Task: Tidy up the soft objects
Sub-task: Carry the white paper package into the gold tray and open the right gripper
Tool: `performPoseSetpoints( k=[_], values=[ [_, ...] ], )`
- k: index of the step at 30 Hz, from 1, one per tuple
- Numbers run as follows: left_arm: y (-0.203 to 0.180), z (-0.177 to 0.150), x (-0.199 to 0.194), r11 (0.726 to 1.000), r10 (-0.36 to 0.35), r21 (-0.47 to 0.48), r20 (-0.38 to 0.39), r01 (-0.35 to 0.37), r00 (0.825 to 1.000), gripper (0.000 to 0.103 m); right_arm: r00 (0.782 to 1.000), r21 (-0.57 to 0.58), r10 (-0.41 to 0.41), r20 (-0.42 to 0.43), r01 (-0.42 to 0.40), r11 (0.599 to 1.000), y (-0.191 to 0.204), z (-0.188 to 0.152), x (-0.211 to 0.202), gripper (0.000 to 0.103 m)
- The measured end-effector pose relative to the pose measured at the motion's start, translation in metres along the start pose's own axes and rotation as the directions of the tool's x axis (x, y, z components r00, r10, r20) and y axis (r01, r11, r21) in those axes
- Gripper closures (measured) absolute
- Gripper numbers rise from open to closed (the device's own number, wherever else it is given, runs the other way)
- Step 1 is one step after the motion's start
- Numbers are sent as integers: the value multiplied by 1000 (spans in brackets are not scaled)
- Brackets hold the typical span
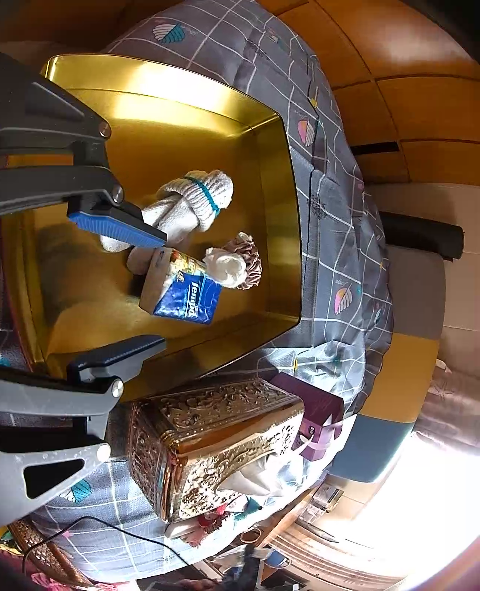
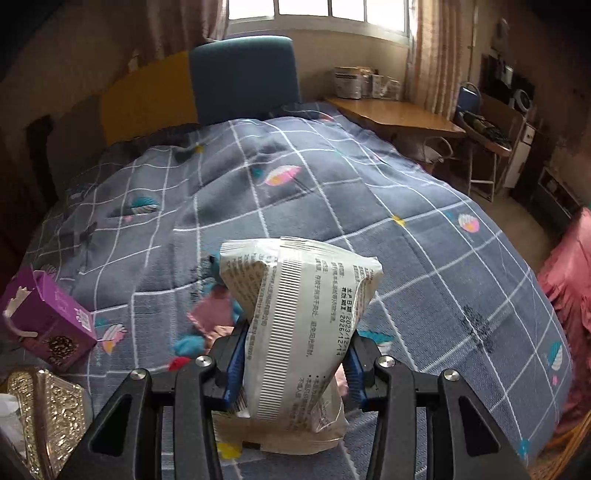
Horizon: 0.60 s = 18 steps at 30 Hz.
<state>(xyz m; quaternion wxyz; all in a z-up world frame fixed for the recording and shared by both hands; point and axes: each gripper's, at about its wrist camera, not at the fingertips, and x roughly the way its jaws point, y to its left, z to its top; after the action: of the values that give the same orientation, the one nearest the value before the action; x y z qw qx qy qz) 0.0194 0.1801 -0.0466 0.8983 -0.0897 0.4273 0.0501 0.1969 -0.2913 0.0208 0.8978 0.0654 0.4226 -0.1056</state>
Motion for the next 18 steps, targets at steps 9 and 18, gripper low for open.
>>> performPoseSetpoints(
  k=[9, 18],
  values=[
    [8, 0, -3, 1000, 13, -17, 4, -13, 1000, 53, 987, -230, 161, 9, -154, 961, 130, 32, -18, 57],
    [19, -1, -8, 999, 44, -20, 22, -43, 999, 53, 888, -476, 456, -65, -429, 768, 251, -1, -73, 57]
  ],
)
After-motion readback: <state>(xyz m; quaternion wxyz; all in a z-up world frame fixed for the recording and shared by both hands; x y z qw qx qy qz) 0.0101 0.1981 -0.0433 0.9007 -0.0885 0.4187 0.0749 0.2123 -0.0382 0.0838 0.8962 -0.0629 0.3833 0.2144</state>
